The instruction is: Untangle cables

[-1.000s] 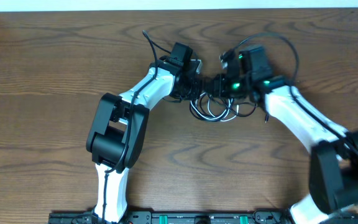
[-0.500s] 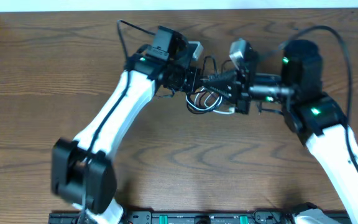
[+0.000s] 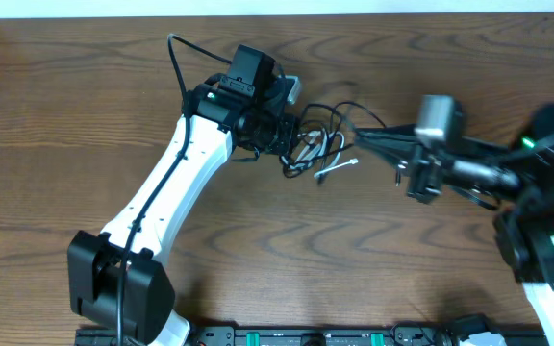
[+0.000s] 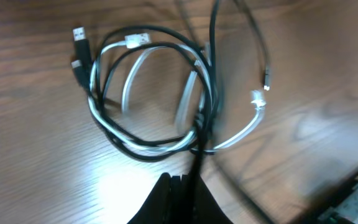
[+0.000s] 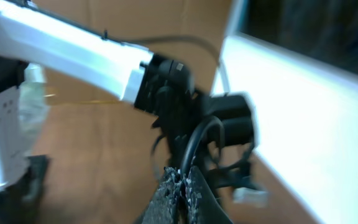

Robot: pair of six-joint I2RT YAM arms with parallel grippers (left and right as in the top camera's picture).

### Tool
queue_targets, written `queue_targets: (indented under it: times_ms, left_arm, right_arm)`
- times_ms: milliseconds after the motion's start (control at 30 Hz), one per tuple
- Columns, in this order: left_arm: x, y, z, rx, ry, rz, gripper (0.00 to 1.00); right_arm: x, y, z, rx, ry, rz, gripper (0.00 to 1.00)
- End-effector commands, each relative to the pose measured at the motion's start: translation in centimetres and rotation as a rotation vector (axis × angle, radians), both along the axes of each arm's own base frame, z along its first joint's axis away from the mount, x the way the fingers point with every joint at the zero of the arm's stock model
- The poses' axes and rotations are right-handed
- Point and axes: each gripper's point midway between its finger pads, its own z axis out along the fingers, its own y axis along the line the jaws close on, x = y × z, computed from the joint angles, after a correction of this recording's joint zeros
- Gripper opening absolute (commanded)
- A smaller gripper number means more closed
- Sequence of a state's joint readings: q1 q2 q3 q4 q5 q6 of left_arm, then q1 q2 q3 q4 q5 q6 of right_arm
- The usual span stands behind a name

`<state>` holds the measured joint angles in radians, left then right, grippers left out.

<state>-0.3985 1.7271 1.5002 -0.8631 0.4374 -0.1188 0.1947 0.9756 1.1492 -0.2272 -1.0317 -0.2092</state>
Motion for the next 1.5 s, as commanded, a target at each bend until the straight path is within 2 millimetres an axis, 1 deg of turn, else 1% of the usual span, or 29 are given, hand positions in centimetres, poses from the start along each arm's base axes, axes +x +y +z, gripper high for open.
queue_targets:
  times_ms: [0, 67, 133, 233, 300, 367, 433, 567, 600, 667, 767, 833, 900, 933, 1000, 1100, 1233, 1267, 1367, 1467]
  left_arm:
    - [0.5, 1.6, -1.8, 0.083, 0.02, 0.046, 0.07]
    - [0.5, 1.6, -1.8, 0.078, 0.028, 0.064, 0.07]
    - [0.5, 1.6, -1.8, 0.073, 0.038, 0.085, 0.07]
    - [0.5, 1.6, -1.8, 0.068, 0.049, 0.108, 0.08]
    - [0.5, 1.6, -1.8, 0.069, 0.05, 0.107, 0.07]
    - [0.5, 1.6, -1.8, 0.068, 0.052, 0.11, 0.08]
    - [0.4, 1.6, -1.8, 0.067, 0.054, 0.113, 0.07]
    - [0.5, 1.5, -1.8, 0.067, 0.054, 0.113, 0.07]
    - [0.5, 1.5, -1.8, 0.067, 0.054, 0.113, 0.07]
    - [0.5, 1.5, -1.8, 0.067, 0.055, 0.115, 0.07]
    - [0.5, 1.5, -1.8, 0.064, 0.062, 0.129, 0.08]
    - [0.5, 1.5, -1.8, 0.063, 0.064, 0.132, 0.08]
    - [0.5, 1.5, -1.8, 0.063, 0.064, 0.132, 0.07]
    - [0.4, 1.5, -1.8, 0.063, 0.065, 0.132, 0.07]
    - [0.3, 1.5, -1.8, 0.059, 0.07, 0.133, 0.07]
    - [0.2, 1.3, -1.8, 0.055, 0.086, 0.156, 0.08]
    - [0.2, 0.7, -1.7, 0.038, 0.099, 0.196, 0.07]
    - [0.4, 0.5, -1.6, 0.03, 0.097, 0.206, 0.08]
    - [1.2, -0.4, -1.1, -0.008, 0.075, 0.24, 0.08]
    - [2.3, -2.0, -0.2, -0.067, 0.034, 0.271, 0.08]
  right_arm:
    - [-0.4, -1.8, 2.4, 0.006, -0.11, -0.112, 0.01]
    - [0.1, -2.5, 2.5, 0.004, -0.109, -0.166, 0.01]
    - [0.5, -2.9, 2.0, -0.004, -0.079, -0.207, 0.01]
    - [1.5, -3.6, 0.5, -0.027, -0.007, -0.273, 0.01]
    - [2.8, -4.7, -0.7, -0.052, 0.045, -0.375, 0.01]
    - [4.8, -6.7, -2.5, -0.097, 0.109, -0.538, 0.01]
    - [5.9, -8.4, -3.8, -0.136, 0.152, -0.656, 0.01]
    - [8.1, -12.1, -5.6, -0.16, 0.235, -0.896, 0.01]
    - [8.5, -12.9, -6.0, -0.161, 0.253, -0.951, 0.01]
    - [9.6, -15.2, -6.9, -0.166, 0.295, -1.099, 0.01]
    - [10.8, -18.7, -8.7, -0.178, 0.362, -1.322, 0.01]
    - [11.4, -20.9, -10.3, -0.212, 0.401, -1.462, 0.01]
    - [12.1, -22.3, -11.7, -0.25, 0.431, -1.551, 0.01]
    - [12.5, -23.0, -12.8, -0.279, 0.452, -1.587, 0.01]
    - [13.2, -23.9, -14.4, -0.321, 0.485, -1.63, 0.01]
    - [14.3, -25.6, -17.4, -0.388, 0.557, -1.675, 0.01]
    - [15.1, -28.4, -21.4, -0.37, 0.699, -1.761, 0.01]
    - [15.3, -28.8, -22.5, -0.355, 0.743, -1.76, 0.01]
    - [16.1, -28.8, -25.2, -0.324, 0.856, -1.68, 0.01]
    - [16.7, -28.9, -27.3, -0.282, 0.946, -1.608, 0.01]
